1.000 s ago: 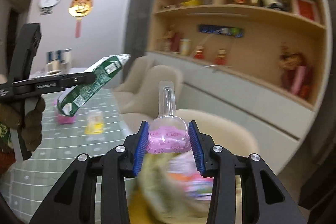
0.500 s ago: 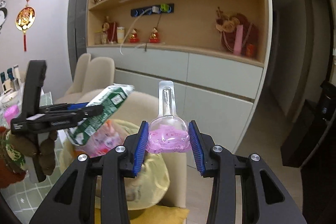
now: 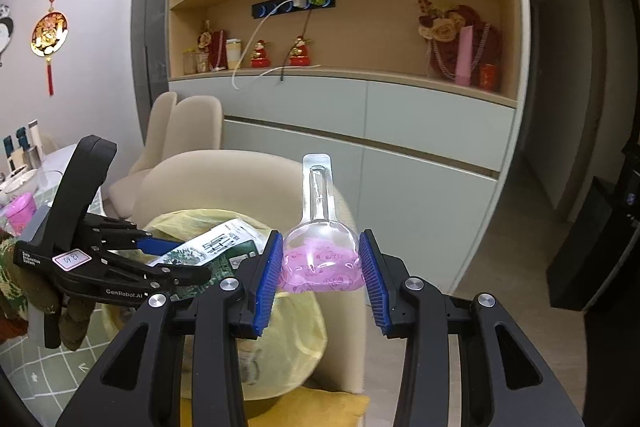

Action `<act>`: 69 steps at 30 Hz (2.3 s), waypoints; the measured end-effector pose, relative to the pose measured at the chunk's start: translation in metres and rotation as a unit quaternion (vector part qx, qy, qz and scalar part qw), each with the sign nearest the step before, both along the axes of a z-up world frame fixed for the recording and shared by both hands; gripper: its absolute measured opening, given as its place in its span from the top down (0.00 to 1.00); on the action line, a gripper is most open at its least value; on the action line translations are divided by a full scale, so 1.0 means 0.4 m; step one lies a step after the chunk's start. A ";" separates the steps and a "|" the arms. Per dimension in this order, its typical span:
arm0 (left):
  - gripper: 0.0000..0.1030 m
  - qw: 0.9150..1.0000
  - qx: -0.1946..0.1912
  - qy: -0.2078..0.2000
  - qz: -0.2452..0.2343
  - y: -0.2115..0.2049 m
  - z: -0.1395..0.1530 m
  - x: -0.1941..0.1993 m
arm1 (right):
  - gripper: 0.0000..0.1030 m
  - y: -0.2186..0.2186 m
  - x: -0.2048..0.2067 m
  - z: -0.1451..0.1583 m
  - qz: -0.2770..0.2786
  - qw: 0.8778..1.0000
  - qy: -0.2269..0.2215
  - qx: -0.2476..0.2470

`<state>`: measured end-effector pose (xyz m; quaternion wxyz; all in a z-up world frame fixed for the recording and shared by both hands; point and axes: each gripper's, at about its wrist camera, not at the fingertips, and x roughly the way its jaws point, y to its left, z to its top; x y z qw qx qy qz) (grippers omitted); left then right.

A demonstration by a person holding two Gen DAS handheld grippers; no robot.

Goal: Collect trash

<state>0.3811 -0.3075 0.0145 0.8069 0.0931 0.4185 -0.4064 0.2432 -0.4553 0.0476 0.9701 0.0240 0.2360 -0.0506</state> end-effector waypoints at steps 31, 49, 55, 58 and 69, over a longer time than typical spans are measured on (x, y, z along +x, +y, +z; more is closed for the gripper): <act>0.40 0.965 -0.046 -0.077 0.249 0.578 0.057 -0.348 | 0.63 0.236 0.242 -0.171 0.117 0.974 0.185 0.056; 0.19 0.921 -0.014 -0.166 0.352 0.728 0.035 -0.662 | 0.58 0.416 -0.222 -0.041 0.116 0.991 0.006 0.066; 0.19 0.910 0.013 -0.217 0.353 0.720 0.020 -0.740 | 0.58 0.521 -0.342 -0.090 0.111 0.993 -0.001 0.049; 0.19 0.904 0.020 -0.222 0.365 0.726 0.016 -0.766 | 0.58 0.553 -0.385 -0.122 0.115 0.992 0.009 0.056; 0.19 0.901 0.000 -0.238 0.363 0.733 0.017 -0.815 | 0.59 0.627 -0.489 -0.132 0.068 0.997 -0.019 -0.009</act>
